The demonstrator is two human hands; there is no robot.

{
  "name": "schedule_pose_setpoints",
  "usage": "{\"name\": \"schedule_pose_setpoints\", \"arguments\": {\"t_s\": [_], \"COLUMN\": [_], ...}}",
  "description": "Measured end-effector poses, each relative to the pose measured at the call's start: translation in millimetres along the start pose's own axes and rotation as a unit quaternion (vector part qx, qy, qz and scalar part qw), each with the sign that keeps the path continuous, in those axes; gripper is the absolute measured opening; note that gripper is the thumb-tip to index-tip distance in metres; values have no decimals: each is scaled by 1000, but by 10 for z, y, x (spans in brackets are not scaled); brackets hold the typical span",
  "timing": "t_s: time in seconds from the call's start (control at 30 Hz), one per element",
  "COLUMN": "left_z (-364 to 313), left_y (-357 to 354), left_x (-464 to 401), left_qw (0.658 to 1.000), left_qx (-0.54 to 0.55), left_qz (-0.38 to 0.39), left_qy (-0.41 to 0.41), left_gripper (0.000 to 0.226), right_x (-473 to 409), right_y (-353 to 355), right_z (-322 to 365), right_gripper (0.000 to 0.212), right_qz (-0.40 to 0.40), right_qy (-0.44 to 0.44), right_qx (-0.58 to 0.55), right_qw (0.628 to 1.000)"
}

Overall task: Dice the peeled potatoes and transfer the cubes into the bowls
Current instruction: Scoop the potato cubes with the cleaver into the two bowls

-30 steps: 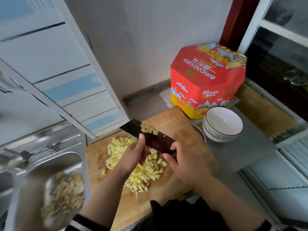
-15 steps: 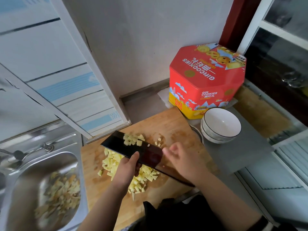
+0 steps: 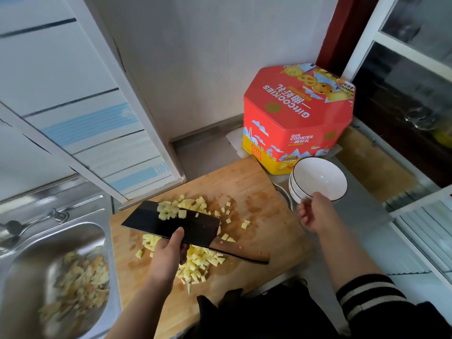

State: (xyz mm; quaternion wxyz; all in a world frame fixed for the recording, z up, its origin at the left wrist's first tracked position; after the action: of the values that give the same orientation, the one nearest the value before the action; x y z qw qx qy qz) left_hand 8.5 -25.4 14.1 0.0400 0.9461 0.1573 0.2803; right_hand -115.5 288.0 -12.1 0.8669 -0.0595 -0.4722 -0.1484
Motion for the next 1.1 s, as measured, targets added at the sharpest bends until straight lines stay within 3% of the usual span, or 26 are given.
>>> {"name": "schedule_pose_setpoints", "arguments": {"t_s": [0.1,0.23,0.37,0.6,0.73,0.93,1.1], "left_z": [-2,14,58,53,20,86,135], "left_y": [17,29,18,-23,-12,29,16], "left_x": [4,52,49,26,30,62,25], "left_qw": [1000,1000,1000,1000,999,999,999], "left_qx": [-7,-14,-24,-14,5,25,9], "left_qz": [6,6,6,-8,-23,-34,-24], "left_qy": [-2,-9,-6,13,22,31,30], "left_gripper": [47,44,43,48,46,36,42], "right_x": [31,316,521,174,76,92,123], "right_y": [28,12,-279,-1116,-1453,-1585,-1420], "right_z": [-25,-36,-18,31,85,11,31], "right_gripper": [31,33,32,32,33,38,74], "right_qz": [-7,-35,18,92,138,149,134], "right_qy": [30,111,152,87,20,-4,-19], "right_qx": [-14,71,144,238,218,216,186], "right_qw": [999,991,978,963,966,965,973]}}
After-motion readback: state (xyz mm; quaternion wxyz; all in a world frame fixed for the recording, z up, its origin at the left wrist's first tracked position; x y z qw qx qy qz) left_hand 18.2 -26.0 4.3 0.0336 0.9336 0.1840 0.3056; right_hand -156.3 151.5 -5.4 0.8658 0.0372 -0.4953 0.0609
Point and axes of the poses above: each hand's wrist, its own x-axis away from the middle knuckle, its own y-axis out of the back of the hand, z = x × y, the point moved 2 cm from there along -x, towards the middle knuckle, and after that the axes turned 2 degrees about z, right-handed, at the moved point
